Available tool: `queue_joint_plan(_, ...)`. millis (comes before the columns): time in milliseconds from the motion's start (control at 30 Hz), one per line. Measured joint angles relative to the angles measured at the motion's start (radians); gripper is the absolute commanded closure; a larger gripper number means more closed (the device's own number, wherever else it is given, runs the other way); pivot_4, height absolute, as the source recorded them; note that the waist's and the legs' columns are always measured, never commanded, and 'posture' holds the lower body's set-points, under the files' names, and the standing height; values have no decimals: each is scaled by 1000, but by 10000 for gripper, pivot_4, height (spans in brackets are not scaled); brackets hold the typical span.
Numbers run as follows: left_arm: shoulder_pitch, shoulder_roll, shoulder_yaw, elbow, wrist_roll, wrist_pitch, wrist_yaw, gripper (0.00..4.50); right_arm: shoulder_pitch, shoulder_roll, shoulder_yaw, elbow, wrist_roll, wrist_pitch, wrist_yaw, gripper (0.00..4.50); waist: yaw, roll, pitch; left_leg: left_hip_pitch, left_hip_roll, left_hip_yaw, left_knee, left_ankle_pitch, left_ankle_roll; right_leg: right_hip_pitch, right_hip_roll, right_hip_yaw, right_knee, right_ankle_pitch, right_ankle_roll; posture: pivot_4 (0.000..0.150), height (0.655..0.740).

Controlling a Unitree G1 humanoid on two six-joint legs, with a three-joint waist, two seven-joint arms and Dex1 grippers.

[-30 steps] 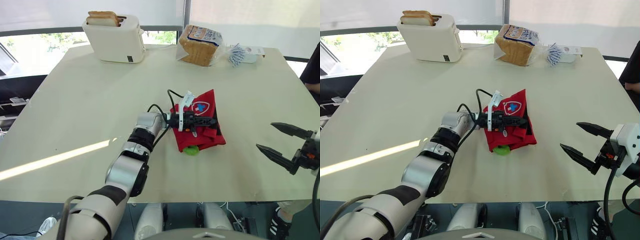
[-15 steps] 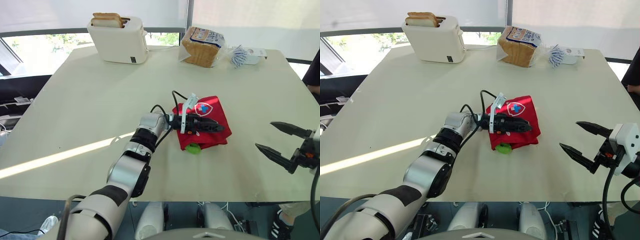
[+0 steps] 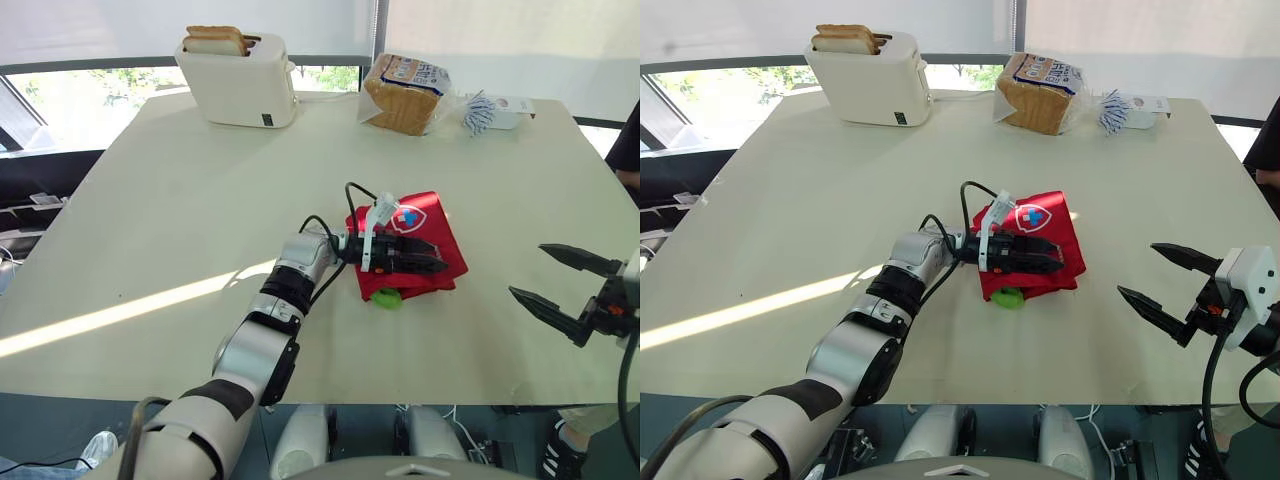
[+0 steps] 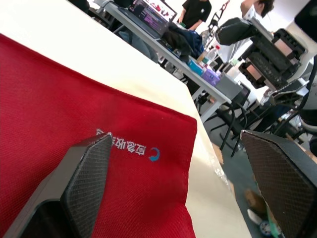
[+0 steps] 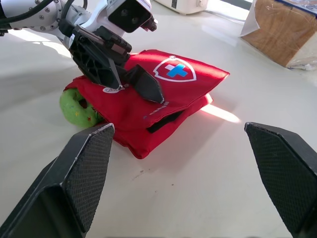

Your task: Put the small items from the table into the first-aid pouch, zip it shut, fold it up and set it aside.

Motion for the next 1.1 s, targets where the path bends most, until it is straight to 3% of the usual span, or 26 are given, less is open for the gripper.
queue_joint_plan(300, -105, -20, 3, -6, 60, -146, 140, 395, 0, 2, 10, 0, 0, -1, -5, 0, 0, 0, 1, -1, 0, 0, 0, 0, 0, 0, 0, -1, -1, 0, 0, 1500, 7400)
queue_joint_plan(400, -132, -58, 1, 25, 76, -179, 173, 8393, -3, 4, 18, 0, -2, -3, -9, 0, 1, 0, 1, -2, 0, -1, 0, 0, 0, 0, 0, -1, -1, 0, 0, 1500, 7400)
queue_joint_plan(633, -140, -87, -62, 129, 176, -297, 183, 43222, -6, 6, 19, 0, -5, -10, -16, 0, -1, 0, 2, -1, 0, 0, 0, 0, 0, 0, 0, -1, -1, 0, 0, 1500, 7400)
queue_joint_plan(900, -164, -90, -189, 236, 336, -369, 166, 44479, 5, 7, 19, 0, -7, -20, -19, 0, 0, 0, 0, -1, 0, -1, 0, 0, 1, 0, 0, -1, -1, 0, 0, 1500, 7400)
queue_joint_plan(1100, -158, -89, -208, 237, 376, -381, 158, 44479, 9, 7, 19, 0, -11, -21, -19, 0, -1, 1, -6, 0, 0, -1, 0, 0, 1, 0, 1, -1, -1, 0, 0, 1500, 7400)
